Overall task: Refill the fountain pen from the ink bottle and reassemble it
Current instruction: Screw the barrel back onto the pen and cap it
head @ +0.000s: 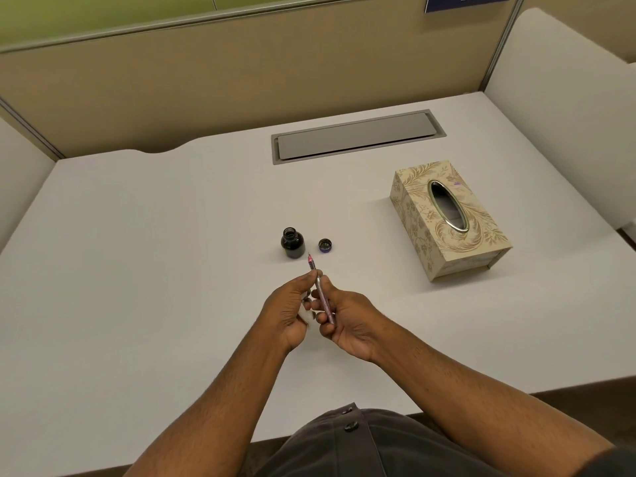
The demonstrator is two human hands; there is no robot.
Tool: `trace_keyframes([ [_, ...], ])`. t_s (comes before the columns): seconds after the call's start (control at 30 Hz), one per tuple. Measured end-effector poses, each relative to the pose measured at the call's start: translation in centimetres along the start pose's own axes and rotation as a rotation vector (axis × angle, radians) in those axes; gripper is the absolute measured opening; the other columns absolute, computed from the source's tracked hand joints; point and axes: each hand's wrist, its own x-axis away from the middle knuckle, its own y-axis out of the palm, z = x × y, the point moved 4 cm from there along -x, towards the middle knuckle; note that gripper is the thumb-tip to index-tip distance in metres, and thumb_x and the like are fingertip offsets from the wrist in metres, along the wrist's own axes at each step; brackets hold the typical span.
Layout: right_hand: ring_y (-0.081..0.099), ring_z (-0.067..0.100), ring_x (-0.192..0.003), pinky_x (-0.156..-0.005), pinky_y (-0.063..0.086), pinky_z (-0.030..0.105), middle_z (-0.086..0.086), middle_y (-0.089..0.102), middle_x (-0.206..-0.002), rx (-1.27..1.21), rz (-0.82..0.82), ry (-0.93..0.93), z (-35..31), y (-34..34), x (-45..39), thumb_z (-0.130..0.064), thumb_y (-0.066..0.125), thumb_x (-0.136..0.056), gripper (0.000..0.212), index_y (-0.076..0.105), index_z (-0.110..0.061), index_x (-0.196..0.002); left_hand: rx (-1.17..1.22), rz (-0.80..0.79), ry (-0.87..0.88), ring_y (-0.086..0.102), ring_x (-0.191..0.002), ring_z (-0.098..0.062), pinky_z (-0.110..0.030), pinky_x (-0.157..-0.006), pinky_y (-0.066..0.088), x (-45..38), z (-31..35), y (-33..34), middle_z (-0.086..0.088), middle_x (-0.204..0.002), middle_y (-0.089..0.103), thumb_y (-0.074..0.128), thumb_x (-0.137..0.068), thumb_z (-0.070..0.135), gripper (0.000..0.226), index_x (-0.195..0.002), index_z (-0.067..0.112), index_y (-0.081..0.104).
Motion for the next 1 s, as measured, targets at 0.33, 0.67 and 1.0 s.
trace_keyframes([
  [0.33, 0.049, 0.01, -0.051, -0.043, 0.038, 0.019, 0.002, 0.062, -0.062, 0.0, -0.003, 0.01, 0.05, 0.16, 0.12, -0.033, 0.064, -0.092, 0.025, 0.064, -0.008, -0.086, -0.017, 0.029, -0.009, 0.039, -0.061, -0.011, -0.026, -0.051, 0.039, -0.11, -0.03, -0.28, 0.0, -0.079, 0.05, 0.069, -0.084, 0.02, 0.015, -0.096, 0.011, 0.073],
  [0.67, 0.052, 0.01, -0.055, -0.046, 0.043, 0.02, 0.001, 0.064, -0.068, -0.015, -0.121, 0.032, -0.06, 0.39, 0.54, -0.032, 0.047, -0.101, 0.031, 0.063, -0.009, -0.087, -0.013, -0.086, -0.049, 0.038, -0.041, -0.01, -0.022, -0.038, 0.035, 0.1, 0.26, 0.01, -0.003, -0.062, 0.053, 0.062, -0.089, 0.022, 0.015, -0.096, 0.01, 0.069],
  [1.0, 0.061, 0.013, -0.054, -0.051, 0.051, 0.025, 0.006, 0.067, -0.069, 0.293, 0.05, -0.156, -0.68, -0.05, 0.44, -0.029, 0.067, -0.09, 0.022, 0.06, -0.008, -0.089, -0.099, 0.025, 0.009, 0.038, -0.068, -0.012, -0.026, -0.051, 0.037, -0.35, 0.08, -0.45, 0.001, -0.074, 0.052, 0.067, -0.085, 0.022, 0.011, -0.089, 0.014, 0.074],
])
